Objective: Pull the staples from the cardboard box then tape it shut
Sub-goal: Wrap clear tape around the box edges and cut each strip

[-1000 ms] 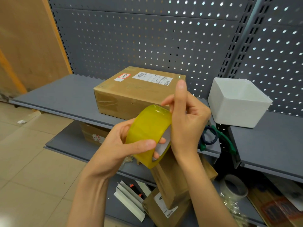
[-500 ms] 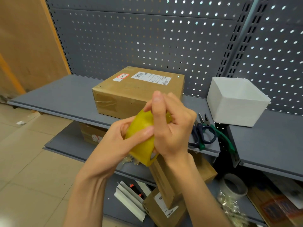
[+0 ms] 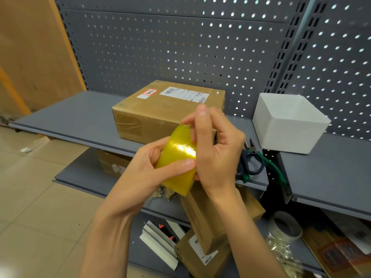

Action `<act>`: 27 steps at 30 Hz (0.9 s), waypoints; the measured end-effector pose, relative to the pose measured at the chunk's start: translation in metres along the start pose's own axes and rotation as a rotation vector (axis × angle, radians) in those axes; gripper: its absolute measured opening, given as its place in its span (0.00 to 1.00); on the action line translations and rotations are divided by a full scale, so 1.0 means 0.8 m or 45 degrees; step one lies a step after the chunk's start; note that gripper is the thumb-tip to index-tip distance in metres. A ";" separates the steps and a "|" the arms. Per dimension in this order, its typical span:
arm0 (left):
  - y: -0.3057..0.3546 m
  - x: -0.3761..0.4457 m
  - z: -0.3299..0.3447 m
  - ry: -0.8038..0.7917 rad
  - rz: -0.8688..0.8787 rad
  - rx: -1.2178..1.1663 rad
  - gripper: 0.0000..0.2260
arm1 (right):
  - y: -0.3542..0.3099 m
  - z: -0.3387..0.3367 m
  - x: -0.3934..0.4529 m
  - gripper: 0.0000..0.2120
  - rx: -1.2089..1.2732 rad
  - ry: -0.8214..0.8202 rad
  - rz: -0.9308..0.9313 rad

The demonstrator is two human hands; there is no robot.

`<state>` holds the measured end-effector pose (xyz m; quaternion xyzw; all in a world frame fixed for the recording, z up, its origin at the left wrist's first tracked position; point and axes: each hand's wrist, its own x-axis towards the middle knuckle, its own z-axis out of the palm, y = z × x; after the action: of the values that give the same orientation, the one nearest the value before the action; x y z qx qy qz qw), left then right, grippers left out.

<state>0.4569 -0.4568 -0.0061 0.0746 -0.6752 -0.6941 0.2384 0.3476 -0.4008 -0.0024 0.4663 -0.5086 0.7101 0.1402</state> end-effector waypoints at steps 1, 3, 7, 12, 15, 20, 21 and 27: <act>0.001 0.001 0.001 0.021 -0.008 0.004 0.13 | -0.002 0.001 -0.002 0.17 -0.004 -0.041 -0.009; 0.002 0.001 0.004 0.047 -0.042 0.008 0.11 | -0.002 0.003 -0.004 0.18 0.028 -0.043 0.019; 0.004 -0.002 0.007 0.025 -0.102 0.047 0.09 | 0.002 0.004 -0.003 0.21 0.168 0.072 0.121; 0.007 -0.008 -0.002 -0.155 -0.110 0.052 0.16 | 0.003 0.000 0.000 0.21 0.231 0.209 0.211; 0.006 -0.009 -0.002 -0.177 -0.083 0.032 0.18 | 0.004 -0.001 0.002 0.20 0.247 0.204 0.229; 0.003 -0.004 0.004 -0.079 -0.073 -0.035 0.13 | 0.000 -0.001 0.001 0.18 0.270 0.093 0.186; 0.003 -0.003 0.005 -0.051 -0.068 -0.044 0.11 | -0.002 0.000 0.000 0.18 0.266 0.051 0.169; 0.007 -0.005 0.008 0.066 -0.098 -0.048 0.07 | -0.005 0.006 -0.005 0.20 0.158 -0.060 0.100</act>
<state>0.4585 -0.4490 -0.0010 0.1140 -0.6523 -0.7130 0.2304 0.3548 -0.4023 -0.0031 0.4704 -0.4849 0.7339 0.0710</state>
